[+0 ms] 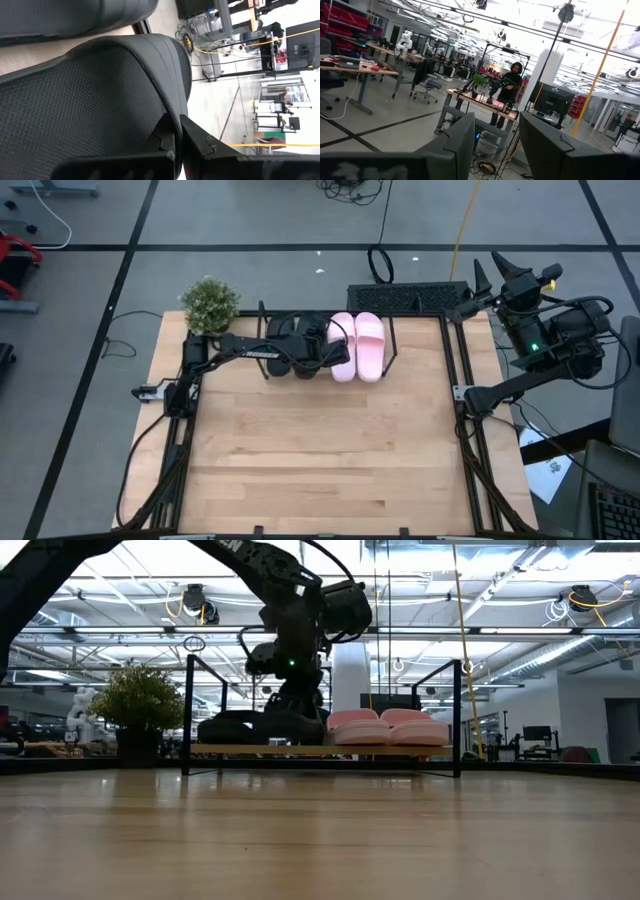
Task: Pick and place slides into the shelf
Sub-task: Put the black slide on the shelf
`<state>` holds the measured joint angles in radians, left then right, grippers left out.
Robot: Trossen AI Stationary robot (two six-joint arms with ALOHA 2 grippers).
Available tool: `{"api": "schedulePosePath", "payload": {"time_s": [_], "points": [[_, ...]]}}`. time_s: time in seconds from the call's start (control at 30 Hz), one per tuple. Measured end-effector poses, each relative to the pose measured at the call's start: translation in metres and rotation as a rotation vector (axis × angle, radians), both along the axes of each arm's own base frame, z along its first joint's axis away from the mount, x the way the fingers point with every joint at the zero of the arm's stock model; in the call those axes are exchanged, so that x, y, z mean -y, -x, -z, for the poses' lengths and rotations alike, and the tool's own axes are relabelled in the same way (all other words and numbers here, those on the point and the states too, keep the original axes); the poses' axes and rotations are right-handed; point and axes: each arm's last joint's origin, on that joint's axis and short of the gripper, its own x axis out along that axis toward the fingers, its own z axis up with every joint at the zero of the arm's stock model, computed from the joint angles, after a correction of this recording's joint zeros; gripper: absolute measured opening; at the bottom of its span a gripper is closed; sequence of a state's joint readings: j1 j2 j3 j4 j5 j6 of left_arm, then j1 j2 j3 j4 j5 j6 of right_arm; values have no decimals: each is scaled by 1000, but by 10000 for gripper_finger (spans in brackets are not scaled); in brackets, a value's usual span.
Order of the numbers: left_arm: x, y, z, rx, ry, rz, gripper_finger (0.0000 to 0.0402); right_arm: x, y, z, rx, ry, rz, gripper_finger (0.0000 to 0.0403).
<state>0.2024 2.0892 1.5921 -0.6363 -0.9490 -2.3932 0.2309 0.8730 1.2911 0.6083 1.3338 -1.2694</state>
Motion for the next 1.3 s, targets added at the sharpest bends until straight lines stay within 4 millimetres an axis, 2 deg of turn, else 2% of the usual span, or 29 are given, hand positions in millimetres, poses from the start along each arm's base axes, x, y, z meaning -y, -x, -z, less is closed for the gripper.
{"api": "schedulePosePath", "payload": {"time_s": [0.53, 1.0, 1.3], "points": [[0, -2, 5, -6, 9, 6, 3, 0, -1, 1, -12, 3, 0, 146], [-1, -2, 5, -15, 5, 9, 64, 0, -1, 1, -12, 3, 0, 146], [-1, -2, 5, -11, 5, 7, 87, 0, -1, 1, -12, 3, 0, 146]]}}
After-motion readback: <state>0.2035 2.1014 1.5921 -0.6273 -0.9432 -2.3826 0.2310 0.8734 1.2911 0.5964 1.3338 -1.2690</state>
